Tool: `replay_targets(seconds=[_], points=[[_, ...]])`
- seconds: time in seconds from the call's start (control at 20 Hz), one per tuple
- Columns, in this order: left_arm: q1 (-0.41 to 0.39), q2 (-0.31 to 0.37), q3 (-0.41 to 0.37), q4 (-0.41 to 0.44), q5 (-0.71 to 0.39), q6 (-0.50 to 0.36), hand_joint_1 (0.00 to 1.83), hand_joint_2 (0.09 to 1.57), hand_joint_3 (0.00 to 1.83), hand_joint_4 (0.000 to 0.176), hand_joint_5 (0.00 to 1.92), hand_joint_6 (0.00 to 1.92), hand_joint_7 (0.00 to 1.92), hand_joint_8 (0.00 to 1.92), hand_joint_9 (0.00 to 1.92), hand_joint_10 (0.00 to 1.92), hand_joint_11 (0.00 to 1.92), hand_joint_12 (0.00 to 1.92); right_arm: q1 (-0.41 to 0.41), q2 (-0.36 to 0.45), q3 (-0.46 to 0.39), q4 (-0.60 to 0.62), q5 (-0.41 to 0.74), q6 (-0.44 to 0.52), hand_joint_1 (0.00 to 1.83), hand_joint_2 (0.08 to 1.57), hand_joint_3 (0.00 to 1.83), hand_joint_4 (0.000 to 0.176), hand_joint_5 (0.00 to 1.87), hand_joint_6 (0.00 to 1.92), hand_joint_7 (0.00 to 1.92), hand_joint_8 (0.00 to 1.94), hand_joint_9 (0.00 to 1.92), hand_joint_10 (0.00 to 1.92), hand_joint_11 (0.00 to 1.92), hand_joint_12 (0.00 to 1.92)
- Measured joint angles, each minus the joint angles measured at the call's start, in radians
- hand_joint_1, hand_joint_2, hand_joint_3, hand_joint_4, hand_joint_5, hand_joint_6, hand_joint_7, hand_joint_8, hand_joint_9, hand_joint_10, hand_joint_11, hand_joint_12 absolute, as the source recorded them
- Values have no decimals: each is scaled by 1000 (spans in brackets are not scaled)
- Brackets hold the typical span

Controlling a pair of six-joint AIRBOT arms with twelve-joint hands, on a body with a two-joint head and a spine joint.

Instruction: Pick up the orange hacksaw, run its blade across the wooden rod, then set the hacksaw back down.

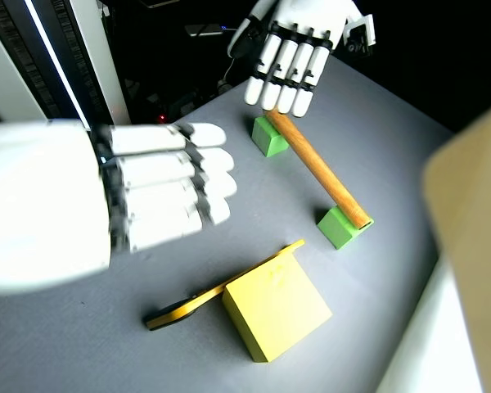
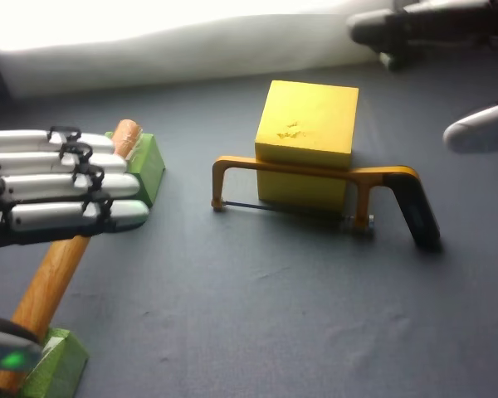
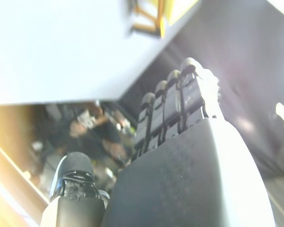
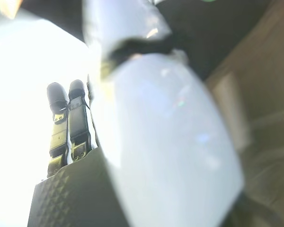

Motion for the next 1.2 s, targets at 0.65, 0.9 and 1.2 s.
replay_targets(seconds=[0.65,0.9,1.2], points=[[171,198,-148,-48,122,-28,0,1200,1,0,38,3,18,1,0,0,11,67,-224,42,75,-44,-118,500,1143,1140,13,0,150,0,107,0,113,0,0,653],[171,201,-169,31,201,-65,0,1192,0,0,74,0,52,0,22,0,4,129,-252,-56,175,-55,-93,469,1143,1155,9,0,129,0,100,0,129,1,0,714],[188,171,-166,65,280,-110,0,1199,0,0,47,2,20,2,0,0,0,112,-256,-126,188,-54,-99,497,1147,1132,0,0,138,2,91,1,122,0,0,680]])
